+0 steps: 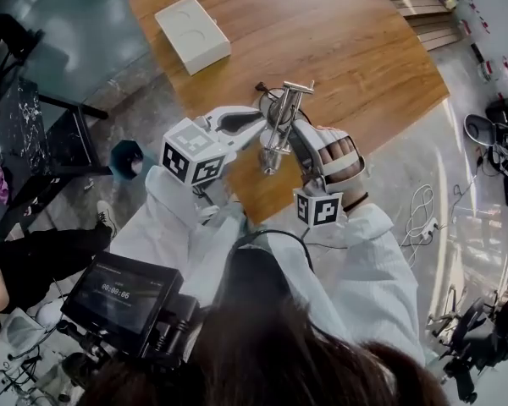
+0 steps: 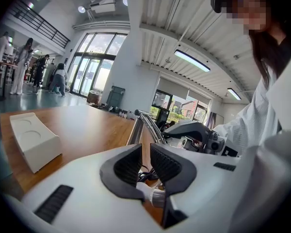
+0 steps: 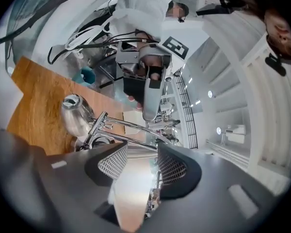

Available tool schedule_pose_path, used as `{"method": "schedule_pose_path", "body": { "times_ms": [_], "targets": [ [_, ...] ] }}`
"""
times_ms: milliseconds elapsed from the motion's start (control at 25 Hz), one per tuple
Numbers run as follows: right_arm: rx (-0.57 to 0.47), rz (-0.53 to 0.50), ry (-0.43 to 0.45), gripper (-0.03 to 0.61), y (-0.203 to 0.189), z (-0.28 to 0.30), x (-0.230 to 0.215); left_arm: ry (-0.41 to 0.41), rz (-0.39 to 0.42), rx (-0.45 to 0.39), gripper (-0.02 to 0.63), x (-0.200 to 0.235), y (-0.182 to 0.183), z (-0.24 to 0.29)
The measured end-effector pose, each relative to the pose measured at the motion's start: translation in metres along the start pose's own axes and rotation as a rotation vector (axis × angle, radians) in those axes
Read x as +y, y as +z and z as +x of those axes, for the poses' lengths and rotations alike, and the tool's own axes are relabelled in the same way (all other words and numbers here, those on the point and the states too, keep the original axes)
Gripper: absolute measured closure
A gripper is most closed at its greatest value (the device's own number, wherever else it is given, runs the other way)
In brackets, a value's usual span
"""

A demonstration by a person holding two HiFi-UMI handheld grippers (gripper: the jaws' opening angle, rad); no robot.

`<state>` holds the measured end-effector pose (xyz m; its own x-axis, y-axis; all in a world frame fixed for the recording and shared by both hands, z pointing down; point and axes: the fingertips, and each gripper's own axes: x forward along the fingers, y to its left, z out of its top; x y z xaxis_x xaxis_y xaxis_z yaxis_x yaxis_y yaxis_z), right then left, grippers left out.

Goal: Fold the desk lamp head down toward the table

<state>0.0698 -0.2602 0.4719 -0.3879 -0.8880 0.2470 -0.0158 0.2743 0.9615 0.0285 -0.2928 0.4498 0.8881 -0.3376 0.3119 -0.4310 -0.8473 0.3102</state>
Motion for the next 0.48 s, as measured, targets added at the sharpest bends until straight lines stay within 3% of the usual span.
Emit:
{"method": "schedule_pose_path", "body": {
  "times_ms": [160,280,480],
  "targets": [
    [0.076,0.193,0.042,0.424,-0.005,-0.016,-0.007,0.047,-0.003,-0.021,0.558,-0.006,0.008,-0.006],
    [0.136,0.373,0.005,0.551,-0.012,-0.029,-0.028,0.094,0.000,-0.034,0.558,-0.012,0.016,-0.009],
    [0.122,0.744,-0.085,0.578,-0.018,-0.046,-0.076,0.169,-0.039,-0.103,0.611,-0.027,0.040,-0.016]
  ]
}}
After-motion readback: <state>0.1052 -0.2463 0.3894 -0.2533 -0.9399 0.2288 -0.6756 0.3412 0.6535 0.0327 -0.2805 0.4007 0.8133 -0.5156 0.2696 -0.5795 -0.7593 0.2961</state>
